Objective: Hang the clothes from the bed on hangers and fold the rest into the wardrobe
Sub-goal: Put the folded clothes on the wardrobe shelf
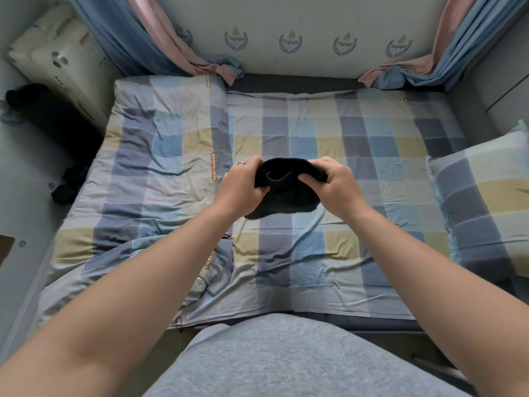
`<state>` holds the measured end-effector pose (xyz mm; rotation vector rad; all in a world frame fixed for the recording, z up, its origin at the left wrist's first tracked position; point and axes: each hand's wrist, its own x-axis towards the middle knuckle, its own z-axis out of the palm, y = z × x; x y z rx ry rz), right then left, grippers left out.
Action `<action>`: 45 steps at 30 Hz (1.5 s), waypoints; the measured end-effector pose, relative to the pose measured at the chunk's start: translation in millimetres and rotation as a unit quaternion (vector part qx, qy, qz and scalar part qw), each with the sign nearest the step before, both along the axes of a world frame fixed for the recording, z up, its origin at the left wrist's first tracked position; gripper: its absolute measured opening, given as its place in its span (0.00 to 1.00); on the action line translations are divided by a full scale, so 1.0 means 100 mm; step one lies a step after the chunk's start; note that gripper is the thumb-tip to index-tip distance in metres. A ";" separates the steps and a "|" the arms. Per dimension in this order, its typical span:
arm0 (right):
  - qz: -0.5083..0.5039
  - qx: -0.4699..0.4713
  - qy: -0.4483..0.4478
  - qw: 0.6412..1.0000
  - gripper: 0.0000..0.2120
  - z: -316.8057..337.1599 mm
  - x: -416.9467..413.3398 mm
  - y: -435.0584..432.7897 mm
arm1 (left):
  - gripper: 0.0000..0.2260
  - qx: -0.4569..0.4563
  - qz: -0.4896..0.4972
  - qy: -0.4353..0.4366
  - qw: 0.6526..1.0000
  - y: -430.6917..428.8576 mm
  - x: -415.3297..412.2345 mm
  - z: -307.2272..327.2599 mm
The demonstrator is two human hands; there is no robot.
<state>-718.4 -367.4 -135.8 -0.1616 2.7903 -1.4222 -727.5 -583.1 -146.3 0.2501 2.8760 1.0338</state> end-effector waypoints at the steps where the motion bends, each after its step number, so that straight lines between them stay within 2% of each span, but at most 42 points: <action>1: 0.004 0.006 -0.001 1.000 0.11 -0.04 0.03 -0.01 | 0.13 -0.005 0.002 0.001 1.000 -0.01 0.02 -0.04; 7: 0.022 0.099 -0.066 0.993 0.12 -0.78 0.36 -0.14 | 0.12 -0.053 0.002 -0.054 0.997 -0.11 0.34 -0.85; 13: 0.046 0.180 -0.214 0.959 0.15 -2.26 1.07 -0.36 | 0.13 -0.134 -0.046 -0.188 0.972 -0.25 1.02 -2.32; 17: 0.104 0.209 -0.317 0.919 0.15 -3.19 1.74 -0.49 | 0.14 -0.190 -0.109 -0.288 0.932 -0.38 1.67 -3.24; 21: 0.162 0.216 -0.394 0.878 0.16 -3.73 2.33 -0.56 | 0.14 -0.208 -0.155 -0.366 0.894 -0.45 2.19 -3.80; 24: 0.146 0.204 -0.462 0.851 0.12 -3.90 2.65 -0.60 | 0.13 -0.201 -0.171 -0.431 0.863 -0.45 2.47 -3.99; 28: 0.177 0.170 -0.575 0.780 0.04 -3.94 2.80 -0.63 | 0.10 -0.190 -0.216 -0.540 0.791 -0.47 2.64 -4.03; 31: 0.191 0.143 -0.606 0.759 0.13 -3.90 2.64 -0.62 | 0.09 -0.148 -0.231 -0.593 0.757 -0.50 2.56 -4.02; 33: 0.174 0.133 -0.610 0.761 0.12 -3.88 2.43 -0.60 | 0.08 -0.114 -0.203 -0.615 0.754 -0.52 2.39 -4.04; 35: 0.142 0.122 -0.597 0.780 0.11 -3.90 2.14 -0.57 | 0.08 -0.081 -0.160 -0.621 0.763 -0.55 2.14 -4.08; 37: 0.107 0.111 -0.570 0.807 0.07 -3.95 1.82 -0.55 | 0.07 -0.060 -0.111 -0.606 0.785 -0.57 1.82 -4.16; 39: 0.062 0.096 -0.543 0.832 0.11 -4.03 1.46 -0.54 | 0.09 -0.048 -0.074 -0.579 0.810 -0.57 1.48 -4.25; 41: 0.013 0.079 -0.515 0.854 0.10 -4.13 1.09 -0.54 | 0.15 -0.029 -0.039 -0.559 0.828 -0.55 1.16 -4.34; 45: -0.071 0.086 -0.435 0.894 0.09 -4.37 0.46 -0.56 | 0.17 0.012 0.045 -0.502 0.864 -0.48 0.64 -4.51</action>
